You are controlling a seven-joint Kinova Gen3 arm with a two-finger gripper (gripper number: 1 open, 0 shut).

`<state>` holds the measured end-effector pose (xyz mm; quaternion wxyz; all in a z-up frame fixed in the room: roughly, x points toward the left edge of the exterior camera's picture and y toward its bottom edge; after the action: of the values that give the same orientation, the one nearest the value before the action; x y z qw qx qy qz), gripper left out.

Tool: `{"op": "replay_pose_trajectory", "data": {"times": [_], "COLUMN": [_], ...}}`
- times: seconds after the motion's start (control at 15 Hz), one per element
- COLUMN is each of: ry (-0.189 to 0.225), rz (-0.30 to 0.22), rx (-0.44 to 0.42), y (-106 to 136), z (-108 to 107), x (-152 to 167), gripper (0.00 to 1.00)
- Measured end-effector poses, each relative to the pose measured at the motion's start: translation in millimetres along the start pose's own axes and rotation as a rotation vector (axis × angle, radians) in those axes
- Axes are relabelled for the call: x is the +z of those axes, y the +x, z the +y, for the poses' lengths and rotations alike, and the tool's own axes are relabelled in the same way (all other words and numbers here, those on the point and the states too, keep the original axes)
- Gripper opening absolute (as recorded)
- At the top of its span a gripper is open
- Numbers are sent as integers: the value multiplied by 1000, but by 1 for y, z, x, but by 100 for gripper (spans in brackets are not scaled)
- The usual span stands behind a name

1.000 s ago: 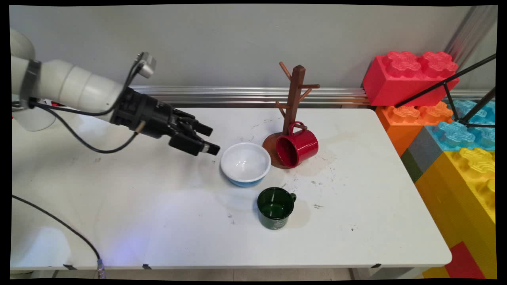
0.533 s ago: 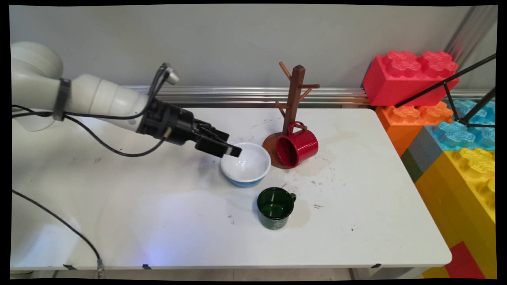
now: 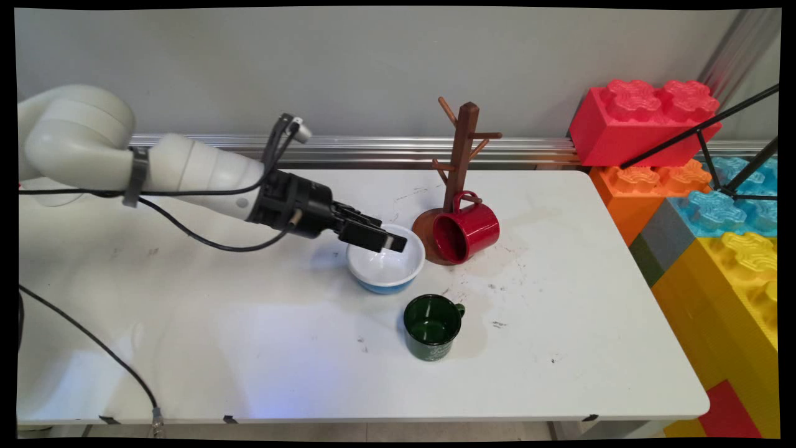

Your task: Pick up the red mug from the rack

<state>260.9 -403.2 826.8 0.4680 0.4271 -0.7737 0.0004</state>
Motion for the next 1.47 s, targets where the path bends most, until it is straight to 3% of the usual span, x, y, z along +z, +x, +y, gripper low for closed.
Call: {"op": "replay_pose_trajectory", "data": {"times": [0.73, 1.47], "ry": [25, 53], "rz": [43, 82], "rx": [-93, -120], "y": [-4, -7], "z": [15, 16], "x": [57, 108], "gripper": [100, 100]}}
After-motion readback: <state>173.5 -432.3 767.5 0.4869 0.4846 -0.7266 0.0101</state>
